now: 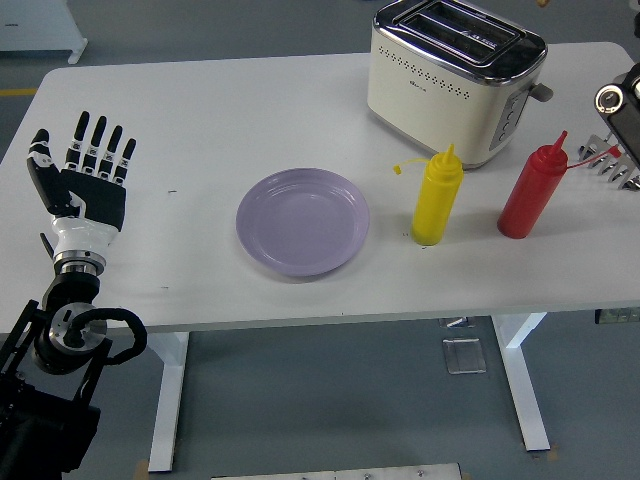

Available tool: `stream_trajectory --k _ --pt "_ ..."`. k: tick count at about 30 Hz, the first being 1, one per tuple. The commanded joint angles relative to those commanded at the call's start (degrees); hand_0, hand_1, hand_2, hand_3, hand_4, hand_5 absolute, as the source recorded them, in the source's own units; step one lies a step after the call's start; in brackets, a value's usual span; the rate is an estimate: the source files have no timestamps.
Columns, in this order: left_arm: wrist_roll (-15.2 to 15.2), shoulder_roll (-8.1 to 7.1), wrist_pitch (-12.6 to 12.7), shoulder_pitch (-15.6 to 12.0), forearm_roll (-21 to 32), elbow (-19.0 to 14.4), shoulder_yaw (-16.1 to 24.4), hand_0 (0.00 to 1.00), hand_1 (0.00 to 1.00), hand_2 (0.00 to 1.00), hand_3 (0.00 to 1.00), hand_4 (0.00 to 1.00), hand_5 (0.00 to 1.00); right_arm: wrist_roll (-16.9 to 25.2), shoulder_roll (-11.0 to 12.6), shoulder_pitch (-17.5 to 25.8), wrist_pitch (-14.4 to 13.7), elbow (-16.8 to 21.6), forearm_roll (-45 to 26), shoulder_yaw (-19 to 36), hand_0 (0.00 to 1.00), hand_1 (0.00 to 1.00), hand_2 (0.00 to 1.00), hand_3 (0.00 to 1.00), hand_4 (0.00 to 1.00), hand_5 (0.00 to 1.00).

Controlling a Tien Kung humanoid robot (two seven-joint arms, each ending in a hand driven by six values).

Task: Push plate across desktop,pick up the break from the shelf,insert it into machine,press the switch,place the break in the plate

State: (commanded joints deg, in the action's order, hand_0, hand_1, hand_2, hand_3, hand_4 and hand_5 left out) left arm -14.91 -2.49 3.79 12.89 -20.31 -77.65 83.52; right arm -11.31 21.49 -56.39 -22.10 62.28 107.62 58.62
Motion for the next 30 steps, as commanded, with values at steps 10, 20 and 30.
stream_trajectory --k 10,20,30 --pt "1.38 -1.54 -0.35 -4.85 0.69 -4.77 7.89 0.865 0.867 0.859 0.792 0.587 0.998 -0.03 -5.71 -5.35 0.54 -9.87 -2.50 -5.49 0.299 0.349 0.397 0.465 0.179 0.042" --pt "1.87 -1.26 -0.37 -5.11 0.78 -5.85 8.40 0.864 0.866 0.859 0.793 0.589 0.998 1.95 -10.33 -8.45 -0.89 -20.81 -3.60 -7.60 0.298 0.347 0.395 0.463 0.176 0.035" --pt "1.76 -0.88 -0.30 -4.58 0.79 -6.05 8.46 0.864 0.866 0.859 0.793 0.588 0.998 3.60 -11.88 -8.87 -2.22 -26.43 -3.45 -8.55 0.299 0.347 0.395 0.463 0.175 0.034"
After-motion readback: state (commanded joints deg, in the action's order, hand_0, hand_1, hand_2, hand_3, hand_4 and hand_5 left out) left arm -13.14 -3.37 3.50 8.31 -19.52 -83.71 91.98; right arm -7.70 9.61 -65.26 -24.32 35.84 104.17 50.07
